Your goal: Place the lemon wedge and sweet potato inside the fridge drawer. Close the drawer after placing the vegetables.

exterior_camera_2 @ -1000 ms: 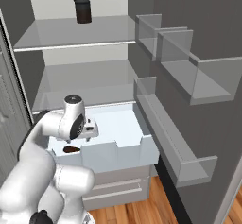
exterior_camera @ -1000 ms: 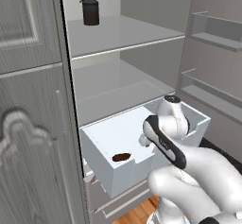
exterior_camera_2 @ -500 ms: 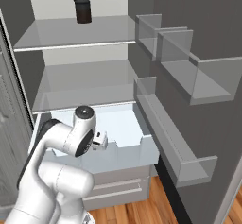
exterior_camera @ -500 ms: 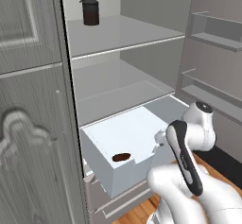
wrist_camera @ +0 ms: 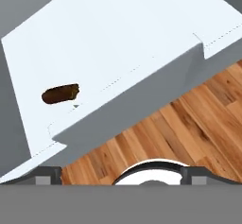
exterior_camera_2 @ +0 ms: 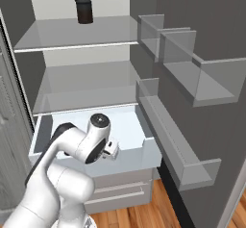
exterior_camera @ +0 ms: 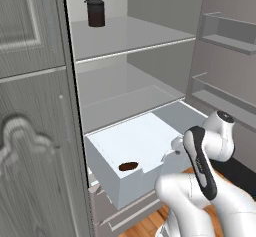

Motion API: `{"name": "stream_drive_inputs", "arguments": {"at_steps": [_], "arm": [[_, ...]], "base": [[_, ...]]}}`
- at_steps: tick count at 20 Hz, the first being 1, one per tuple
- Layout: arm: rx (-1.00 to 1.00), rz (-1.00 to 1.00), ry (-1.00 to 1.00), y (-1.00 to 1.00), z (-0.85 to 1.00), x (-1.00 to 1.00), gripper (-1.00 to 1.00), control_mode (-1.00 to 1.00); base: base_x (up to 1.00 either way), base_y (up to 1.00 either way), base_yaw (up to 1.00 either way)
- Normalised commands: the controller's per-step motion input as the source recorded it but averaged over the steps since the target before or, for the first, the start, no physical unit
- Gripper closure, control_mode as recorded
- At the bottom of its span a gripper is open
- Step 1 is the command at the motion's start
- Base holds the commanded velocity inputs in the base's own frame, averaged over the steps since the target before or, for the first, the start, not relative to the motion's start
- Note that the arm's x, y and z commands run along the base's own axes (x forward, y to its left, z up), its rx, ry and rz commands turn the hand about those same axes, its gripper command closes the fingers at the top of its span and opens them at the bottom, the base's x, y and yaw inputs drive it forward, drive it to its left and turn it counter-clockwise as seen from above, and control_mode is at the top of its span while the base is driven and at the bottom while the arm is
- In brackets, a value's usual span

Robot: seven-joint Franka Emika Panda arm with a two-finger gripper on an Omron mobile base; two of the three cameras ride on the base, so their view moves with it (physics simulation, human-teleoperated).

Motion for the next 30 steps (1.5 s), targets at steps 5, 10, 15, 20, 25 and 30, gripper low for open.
{"name": "stream_drive_inputs", "arguments": {"at_steps": [5,10,15,20,25,30], "arm": [[0.03,-0.08,0.03,-0.28,-0.57,0.0,-1.0,-1.0],[0.0,-0.06,0.05,-0.09,-0.67,0.04,-1.0,-1.0],[0.0,-0.05,0.02,0.0,-0.63,0.32,-1.0,-1.0],[0.0,-0.05,0.0,0.0,-0.52,0.56,-1.0,-1.0],[0.0,-0.06,0.0,0.05,-0.44,0.58,-1.0,-1.0],[0.0,-0.08,0.0,0.17,-0.2,0.43,-1.0,-1.0]], "base": [[0.0,0.0,0.0],[0.0,0.0,0.0],[0.0,0.0,0.0],[0.0,0.0,0.0],[0.0,0.0,0.0],[0.0,0.0,0.0]]}}
